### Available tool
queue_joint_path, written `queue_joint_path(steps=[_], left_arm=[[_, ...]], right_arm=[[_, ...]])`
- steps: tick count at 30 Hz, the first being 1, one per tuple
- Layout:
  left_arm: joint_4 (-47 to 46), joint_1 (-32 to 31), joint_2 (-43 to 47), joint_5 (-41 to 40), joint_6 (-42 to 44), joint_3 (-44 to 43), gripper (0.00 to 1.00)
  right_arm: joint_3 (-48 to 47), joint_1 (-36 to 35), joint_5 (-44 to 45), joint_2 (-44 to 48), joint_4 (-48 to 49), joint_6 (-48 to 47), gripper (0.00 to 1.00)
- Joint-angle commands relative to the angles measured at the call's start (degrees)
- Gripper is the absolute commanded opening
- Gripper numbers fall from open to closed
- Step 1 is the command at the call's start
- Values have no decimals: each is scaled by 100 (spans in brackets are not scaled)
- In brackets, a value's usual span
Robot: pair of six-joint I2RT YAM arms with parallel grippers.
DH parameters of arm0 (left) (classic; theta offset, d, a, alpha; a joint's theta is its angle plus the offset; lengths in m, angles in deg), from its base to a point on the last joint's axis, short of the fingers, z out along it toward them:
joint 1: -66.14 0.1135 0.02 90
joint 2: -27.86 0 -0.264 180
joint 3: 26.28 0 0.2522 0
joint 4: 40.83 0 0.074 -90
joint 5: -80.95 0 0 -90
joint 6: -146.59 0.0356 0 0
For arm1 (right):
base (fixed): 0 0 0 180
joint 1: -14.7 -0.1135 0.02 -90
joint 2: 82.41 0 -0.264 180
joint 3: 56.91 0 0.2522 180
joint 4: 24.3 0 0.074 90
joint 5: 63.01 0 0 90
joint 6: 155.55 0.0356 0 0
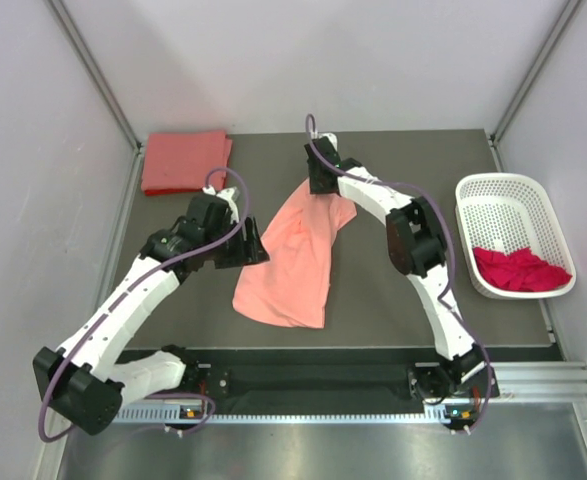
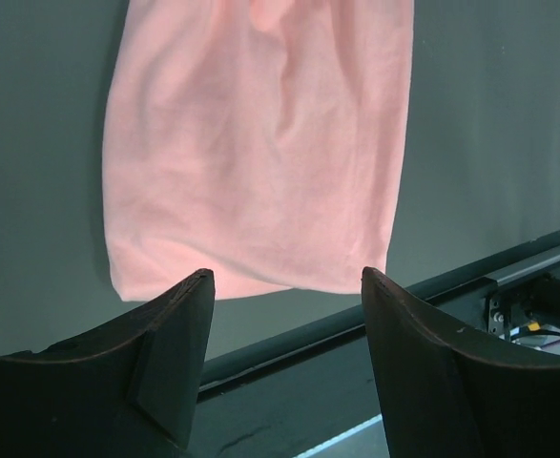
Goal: Fold and stack the t-shirts
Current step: Move the tshirt to the center of the board
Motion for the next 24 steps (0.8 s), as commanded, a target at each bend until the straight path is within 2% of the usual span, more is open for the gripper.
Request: queue_joint_path(steps=[1,4,6,9,11,17,21,23,24], left_arm=[[151,37,-74,-184,506,-392,68],[187,46,-206,-105,559,-498,68],[161,46,-197,-69,569,-525,68],[30,55,-127,-43,499,-516,67],[-59,55,-48,-8,428,-525,66],[-437,55,425,28,-143,-358,65],[-472,55,962,-253,-608,-200,63],[-411,55,1373,-551,-784,-103,63],[-306,55,1515,-657,-950,-85,63]], right_arm=[[-426,33,239,-30,151,-273,21],[-811,50,309,-83,-41,-440,0],[-1468,50,406,74,-348,-581,0],[-1937,50,581,565,-237,-774,0],[-1965,50,713,1329,-70,-897,0],[-1579,-142,653,3527,1028,-959,0],[-1123,-546,284,4336,934,-1073,0],[-885,-871,117,4601,654,-916,0],[-492,-986,-249,4680,304,-811,0]])
